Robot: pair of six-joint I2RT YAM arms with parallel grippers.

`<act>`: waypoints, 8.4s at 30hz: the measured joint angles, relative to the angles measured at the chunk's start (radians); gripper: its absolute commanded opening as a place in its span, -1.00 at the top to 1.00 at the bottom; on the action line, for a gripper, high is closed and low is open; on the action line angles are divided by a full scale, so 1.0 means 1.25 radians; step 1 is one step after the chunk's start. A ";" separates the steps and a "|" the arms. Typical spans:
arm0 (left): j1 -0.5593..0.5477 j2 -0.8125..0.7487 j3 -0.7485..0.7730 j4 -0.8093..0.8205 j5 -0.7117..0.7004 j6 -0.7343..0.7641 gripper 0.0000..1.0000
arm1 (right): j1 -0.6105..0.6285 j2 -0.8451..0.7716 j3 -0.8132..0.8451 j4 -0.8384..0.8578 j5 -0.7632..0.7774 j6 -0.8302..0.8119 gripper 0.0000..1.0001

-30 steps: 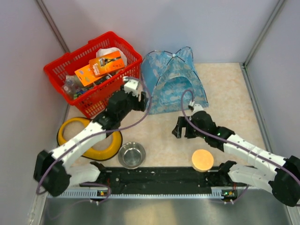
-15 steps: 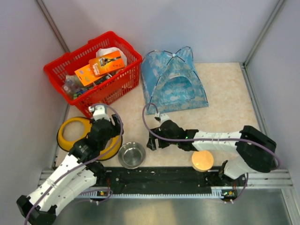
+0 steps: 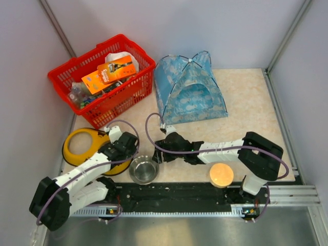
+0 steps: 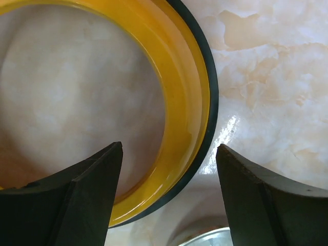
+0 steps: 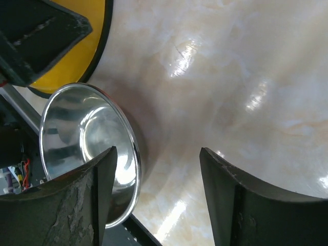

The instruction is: Set up the pet tent

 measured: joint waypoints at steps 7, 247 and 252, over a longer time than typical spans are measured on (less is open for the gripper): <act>0.023 0.048 -0.007 0.073 0.027 -0.016 -0.36 | 0.020 0.035 0.028 -0.003 -0.001 -0.014 0.03; -0.312 0.085 0.284 -0.049 0.164 0.172 -0.21 | -0.160 -0.440 -0.189 -0.236 -0.040 0.014 1.00; -0.312 0.036 0.252 -0.037 0.149 0.162 -0.22 | -0.160 -0.492 -0.148 -0.284 0.014 0.017 1.00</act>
